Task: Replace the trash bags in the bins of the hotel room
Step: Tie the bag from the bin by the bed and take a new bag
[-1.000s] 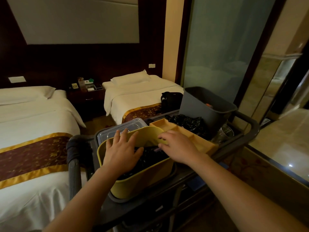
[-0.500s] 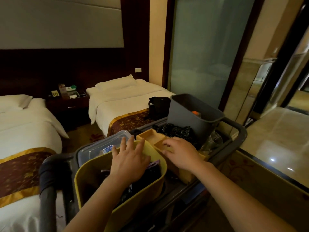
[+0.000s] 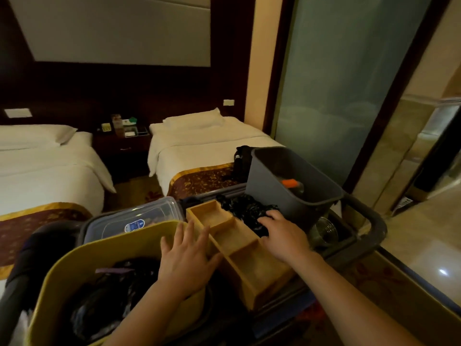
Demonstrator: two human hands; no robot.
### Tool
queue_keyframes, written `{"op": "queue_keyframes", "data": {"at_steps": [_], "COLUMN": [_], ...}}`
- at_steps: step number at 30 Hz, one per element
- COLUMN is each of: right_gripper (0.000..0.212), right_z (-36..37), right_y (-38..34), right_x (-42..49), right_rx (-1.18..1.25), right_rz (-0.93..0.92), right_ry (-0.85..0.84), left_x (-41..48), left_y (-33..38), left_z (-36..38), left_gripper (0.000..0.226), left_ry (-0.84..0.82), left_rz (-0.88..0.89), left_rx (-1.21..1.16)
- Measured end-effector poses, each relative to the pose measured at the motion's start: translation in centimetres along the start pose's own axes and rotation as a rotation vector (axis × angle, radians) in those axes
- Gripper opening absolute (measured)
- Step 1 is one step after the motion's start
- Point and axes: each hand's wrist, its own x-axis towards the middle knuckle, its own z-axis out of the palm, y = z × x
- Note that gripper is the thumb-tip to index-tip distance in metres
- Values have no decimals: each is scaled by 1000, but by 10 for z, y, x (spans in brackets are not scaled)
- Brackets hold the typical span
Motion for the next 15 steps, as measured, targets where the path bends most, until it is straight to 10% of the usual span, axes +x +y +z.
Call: {"op": "queue_keyframes", "data": {"at_steps": [15], "right_gripper": [14], "right_z": [3], "right_y": [23], "right_x": [38], "right_rx": [118], "right_rz": [-210], "right_ry": [216], "left_x": [-3], "left_y": [12], "left_z": [7], "left_gripper": [71], "left_ry": [61], "left_rz": [-210], "left_rx": [-56]}}
